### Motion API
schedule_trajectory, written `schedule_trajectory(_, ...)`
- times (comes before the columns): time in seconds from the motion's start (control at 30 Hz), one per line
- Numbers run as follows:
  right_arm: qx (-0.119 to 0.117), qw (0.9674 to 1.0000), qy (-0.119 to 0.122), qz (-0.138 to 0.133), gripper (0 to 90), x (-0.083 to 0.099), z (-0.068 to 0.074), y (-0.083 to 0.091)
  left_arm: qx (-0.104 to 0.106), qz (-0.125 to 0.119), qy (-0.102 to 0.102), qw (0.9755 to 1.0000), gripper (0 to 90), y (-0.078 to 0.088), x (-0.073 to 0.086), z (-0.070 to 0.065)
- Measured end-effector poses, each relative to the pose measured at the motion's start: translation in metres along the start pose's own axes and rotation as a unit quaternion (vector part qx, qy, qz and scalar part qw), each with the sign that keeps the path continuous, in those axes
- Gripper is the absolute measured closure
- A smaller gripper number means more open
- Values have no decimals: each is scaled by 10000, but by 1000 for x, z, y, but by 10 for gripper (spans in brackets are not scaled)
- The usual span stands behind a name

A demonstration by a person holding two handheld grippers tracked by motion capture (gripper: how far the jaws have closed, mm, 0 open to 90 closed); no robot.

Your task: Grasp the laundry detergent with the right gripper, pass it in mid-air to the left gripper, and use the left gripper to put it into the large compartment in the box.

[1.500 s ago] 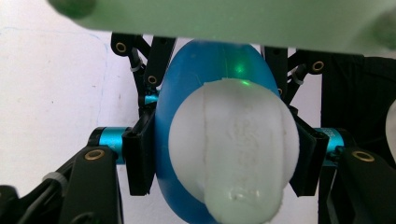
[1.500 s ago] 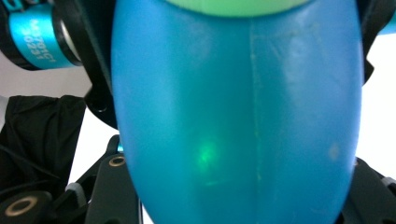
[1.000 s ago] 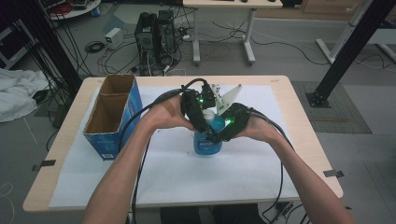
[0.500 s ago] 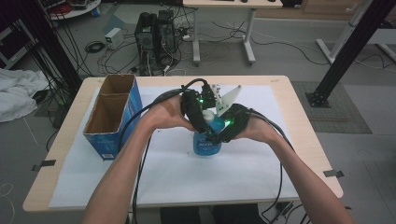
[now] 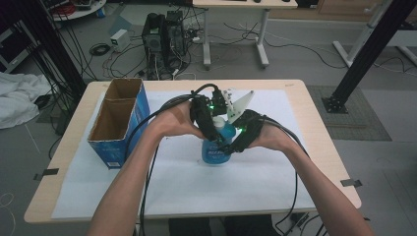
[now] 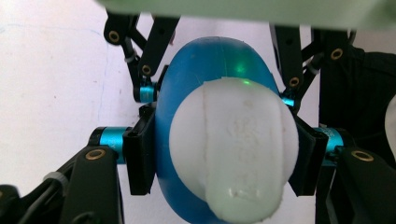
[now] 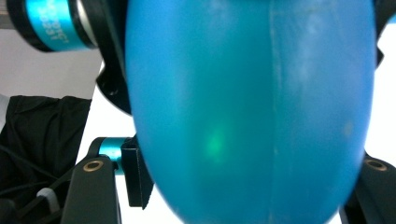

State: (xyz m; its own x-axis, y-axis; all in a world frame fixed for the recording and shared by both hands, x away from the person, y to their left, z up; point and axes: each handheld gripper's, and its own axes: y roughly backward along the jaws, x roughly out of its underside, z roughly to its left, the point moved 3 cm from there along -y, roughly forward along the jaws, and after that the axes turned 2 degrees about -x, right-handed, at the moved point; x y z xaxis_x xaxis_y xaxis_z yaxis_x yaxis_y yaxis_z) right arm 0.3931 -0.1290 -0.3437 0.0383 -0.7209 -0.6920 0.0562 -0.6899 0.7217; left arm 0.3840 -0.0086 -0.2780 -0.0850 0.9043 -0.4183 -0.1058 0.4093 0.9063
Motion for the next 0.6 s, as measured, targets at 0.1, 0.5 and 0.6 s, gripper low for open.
schedule_trajectory(0.1, -65, 10000, -2, -1, 317, 1, 0, 1, 3, 25, 14, 10000, 384, -1, 1, 0)
schedule_trajectory(0.5, -46, 9998, -150, 94, 237, 5, 1, 6, 7, -10, 94, 10000, 384, 0, 3, 0)
schedule_trajectory(0.6, -5, 9997, -206, 142, 230, 7, 1, 7, 6, -2, 86, 10000, 384, 1, 4, 0)
